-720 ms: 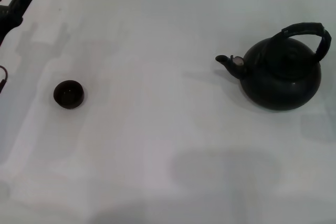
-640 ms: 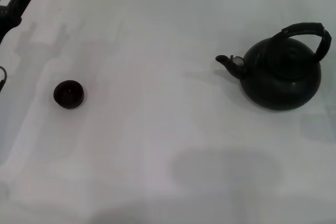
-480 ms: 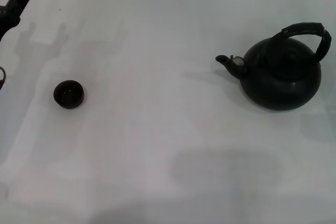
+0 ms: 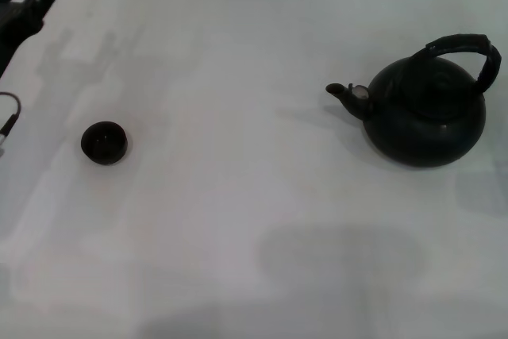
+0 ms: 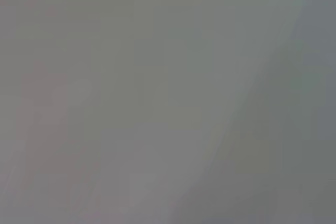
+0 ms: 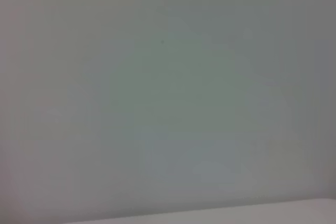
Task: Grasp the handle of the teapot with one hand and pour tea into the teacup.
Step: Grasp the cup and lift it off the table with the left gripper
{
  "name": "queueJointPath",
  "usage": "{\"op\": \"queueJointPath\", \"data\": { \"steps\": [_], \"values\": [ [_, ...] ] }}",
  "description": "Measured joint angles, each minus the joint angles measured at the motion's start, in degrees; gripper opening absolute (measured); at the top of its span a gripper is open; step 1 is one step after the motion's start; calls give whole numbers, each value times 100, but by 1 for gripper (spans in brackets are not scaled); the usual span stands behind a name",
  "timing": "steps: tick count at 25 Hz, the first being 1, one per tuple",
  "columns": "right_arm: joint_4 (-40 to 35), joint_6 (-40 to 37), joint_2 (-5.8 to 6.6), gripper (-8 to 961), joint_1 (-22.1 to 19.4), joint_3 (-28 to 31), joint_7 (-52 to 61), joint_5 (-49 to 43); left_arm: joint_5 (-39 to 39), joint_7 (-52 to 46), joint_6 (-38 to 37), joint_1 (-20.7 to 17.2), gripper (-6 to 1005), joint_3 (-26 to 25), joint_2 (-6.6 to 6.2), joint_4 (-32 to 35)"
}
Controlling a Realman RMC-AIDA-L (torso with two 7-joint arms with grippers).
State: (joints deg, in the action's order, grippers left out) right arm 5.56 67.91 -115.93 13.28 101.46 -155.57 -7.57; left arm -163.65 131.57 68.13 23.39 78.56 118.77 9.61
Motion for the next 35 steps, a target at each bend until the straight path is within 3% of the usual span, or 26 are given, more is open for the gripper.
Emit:
{"op": "queueJointPath", "data": {
  "steps": [3,8,15,20,23,25,29,35],
  "values": [
    [9,-7,0,876,0,-2,0,1,576,-531,-346,40,833,6,-94,360],
    [24,-22,0,875,6,-17,1,2,2231,-2364,-1490,158,833,-2,-411,1299],
    [21,-31,0,875,8,-21,1,1,5313,-5231,-1930,451,832,-45,-795,2408],
    [18,-47,0,875,9,5,1,1,7751,-7355,-1757,407,832,-68,-927,3774],
    [20,-102,1,875,10,11,0,1,9221,-8323,-1351,317,831,-335,-835,4618],
    [23,-159,0,875,22,13,0,1,9941,-8613,-832,323,831,-767,-663,4977],
    [24,-211,1,875,56,14,0,1,10703,-8826,-85,421,832,-1331,-471,5316],
    [24,-216,9,875,77,14,-2,1,11953,-9510,428,439,837,-1385,-253,5837]
  ]
}}
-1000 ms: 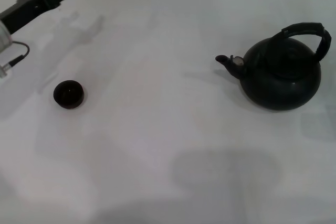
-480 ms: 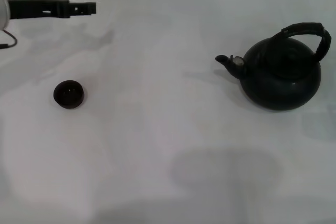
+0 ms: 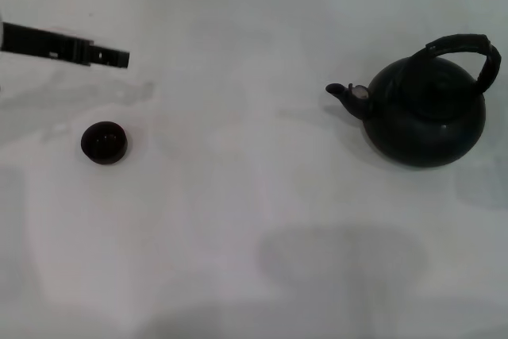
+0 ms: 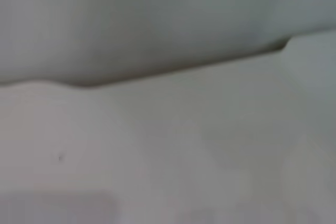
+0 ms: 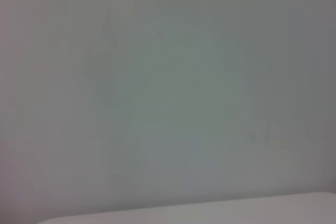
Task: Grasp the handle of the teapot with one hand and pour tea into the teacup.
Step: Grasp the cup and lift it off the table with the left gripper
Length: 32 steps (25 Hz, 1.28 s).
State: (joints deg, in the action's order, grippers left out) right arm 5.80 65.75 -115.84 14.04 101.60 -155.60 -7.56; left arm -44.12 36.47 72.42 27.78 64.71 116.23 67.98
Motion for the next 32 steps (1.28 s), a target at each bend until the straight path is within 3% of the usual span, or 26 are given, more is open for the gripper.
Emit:
{"op": "queueJointPath", "data": {
  "steps": [11,16,32],
  "values": [
    [-7,-5,0,875,2,0,3,9,718,-213,400,170,857,48,191,-13],
    [-2,-38,0,875,1,0,3,9,1092,-232,292,165,873,63,230,-30],
    [-19,-51,-9,874,2,0,3,9,1022,-235,117,225,878,380,260,-387]
  ]
}}
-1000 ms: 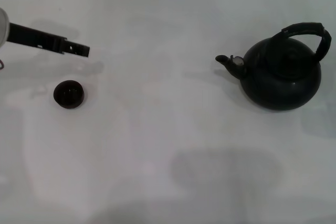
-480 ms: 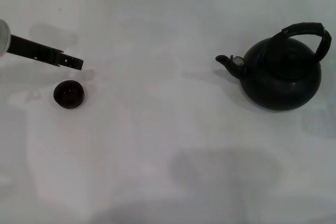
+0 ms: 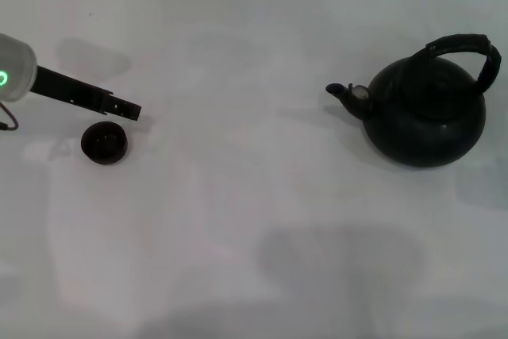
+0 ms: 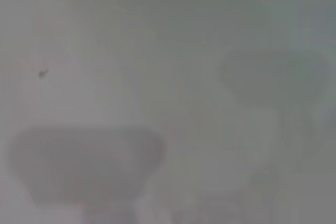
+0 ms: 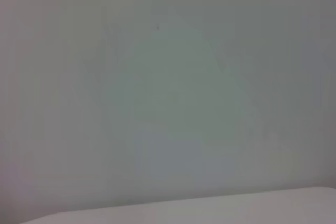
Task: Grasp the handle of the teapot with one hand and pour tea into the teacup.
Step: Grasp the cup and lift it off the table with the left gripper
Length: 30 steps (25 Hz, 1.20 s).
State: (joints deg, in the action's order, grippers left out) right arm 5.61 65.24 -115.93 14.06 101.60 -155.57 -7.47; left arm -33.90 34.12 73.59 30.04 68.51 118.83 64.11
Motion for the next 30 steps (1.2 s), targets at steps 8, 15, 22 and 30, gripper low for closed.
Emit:
{"op": "queueJointPath", "data": {
  "steps": [8,15,22,30],
  "values": [
    [13,-3,0,874,0,0,0,6,3,-64,71,10,877,119,-16,-78],
    [17,-36,0,874,0,0,0,49,126,-82,194,57,878,406,-27,-78],
    [20,-66,0,874,0,0,0,59,345,-141,321,121,874,373,-41,-74],
    [19,-68,9,874,7,0,0,108,497,-240,404,143,863,373,-35,-31]
  ]
}}
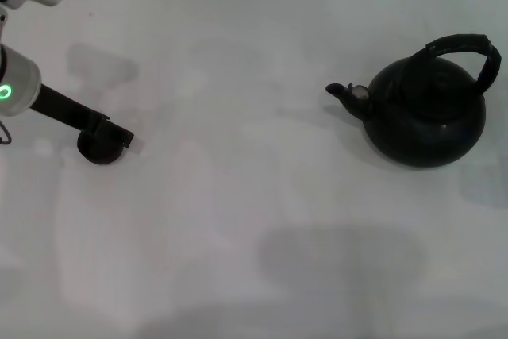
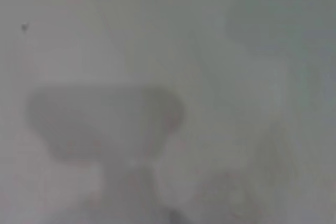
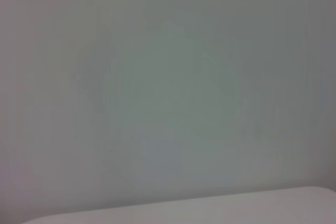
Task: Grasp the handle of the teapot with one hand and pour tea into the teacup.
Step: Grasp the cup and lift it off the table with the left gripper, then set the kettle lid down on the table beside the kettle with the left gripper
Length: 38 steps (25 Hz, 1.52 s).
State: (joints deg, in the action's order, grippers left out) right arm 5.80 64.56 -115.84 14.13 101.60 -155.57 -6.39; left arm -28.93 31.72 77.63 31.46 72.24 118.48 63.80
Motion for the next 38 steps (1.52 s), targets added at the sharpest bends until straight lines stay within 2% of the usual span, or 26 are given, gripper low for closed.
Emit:
{"op": "queueJointPath", "data": {
  "steps": [15,20,26,31,34,38],
  "values": [
    [0,-6,1,873,11,0,0,17,7,47,-2,25,838,19,-5,-143],
    [-1,-6,0,873,11,0,0,25,15,76,51,163,829,15,-10,-389],
    [-1,-5,1,873,11,-7,0,25,16,79,134,222,711,18,-9,-237],
    [-1,-5,1,873,11,-8,0,25,-8,103,172,442,711,48,6,-212],
    [-1,-5,1,873,15,-4,0,25,-135,187,134,609,710,266,25,-212],
    [-1,-5,1,873,23,0,0,24,-463,216,-10,795,710,870,34,-225]
  ]
}}
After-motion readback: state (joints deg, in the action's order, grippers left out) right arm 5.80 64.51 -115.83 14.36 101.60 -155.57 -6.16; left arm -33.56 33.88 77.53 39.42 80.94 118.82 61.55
